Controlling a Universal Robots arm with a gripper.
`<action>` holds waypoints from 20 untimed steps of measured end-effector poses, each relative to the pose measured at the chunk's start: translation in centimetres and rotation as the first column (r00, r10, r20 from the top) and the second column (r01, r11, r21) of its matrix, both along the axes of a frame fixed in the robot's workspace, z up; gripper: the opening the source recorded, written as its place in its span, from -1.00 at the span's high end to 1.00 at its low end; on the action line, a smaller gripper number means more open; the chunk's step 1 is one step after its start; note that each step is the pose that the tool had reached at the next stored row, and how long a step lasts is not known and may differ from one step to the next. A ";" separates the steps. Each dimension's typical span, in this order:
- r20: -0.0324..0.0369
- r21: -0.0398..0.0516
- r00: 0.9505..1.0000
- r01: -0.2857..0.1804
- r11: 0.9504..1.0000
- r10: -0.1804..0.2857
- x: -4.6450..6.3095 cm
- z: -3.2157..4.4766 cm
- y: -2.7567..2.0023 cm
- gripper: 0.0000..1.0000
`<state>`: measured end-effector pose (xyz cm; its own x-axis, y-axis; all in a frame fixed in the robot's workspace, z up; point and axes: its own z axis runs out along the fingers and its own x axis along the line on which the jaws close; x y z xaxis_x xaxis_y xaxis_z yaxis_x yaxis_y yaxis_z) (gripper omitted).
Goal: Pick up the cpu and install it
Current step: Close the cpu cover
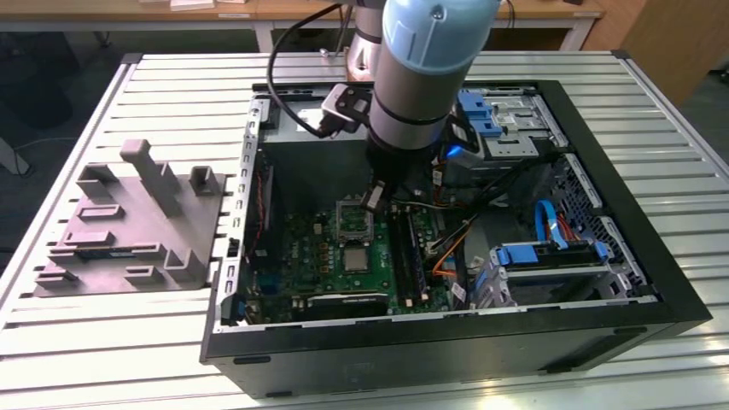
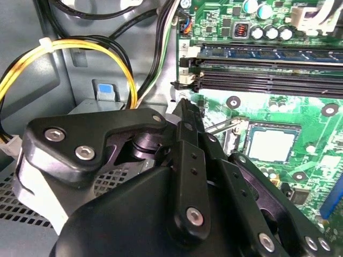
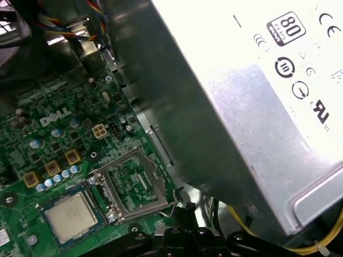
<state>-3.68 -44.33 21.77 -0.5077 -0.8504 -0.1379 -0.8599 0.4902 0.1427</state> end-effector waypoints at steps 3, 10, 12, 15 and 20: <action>0.000 -0.013 1.000 0.000 1.000 0.000 0.0 0.24 0.00 0.79; 0.000 -0.026 1.000 0.000 1.000 0.000 0.0 0.84 0.00 0.79; 0.000 -0.030 1.000 0.000 1.000 0.000 -0.1 0.87 0.00 0.79; 0.000 -0.039 1.000 0.000 0.999 0.000 -0.1 0.88 0.00 0.79; 0.000 -0.045 1.000 0.000 0.999 0.000 -0.1 0.89 -0.01 0.79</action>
<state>-3.78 -44.33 22.66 -0.5077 -0.8558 -0.0995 -0.8599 0.4961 0.1205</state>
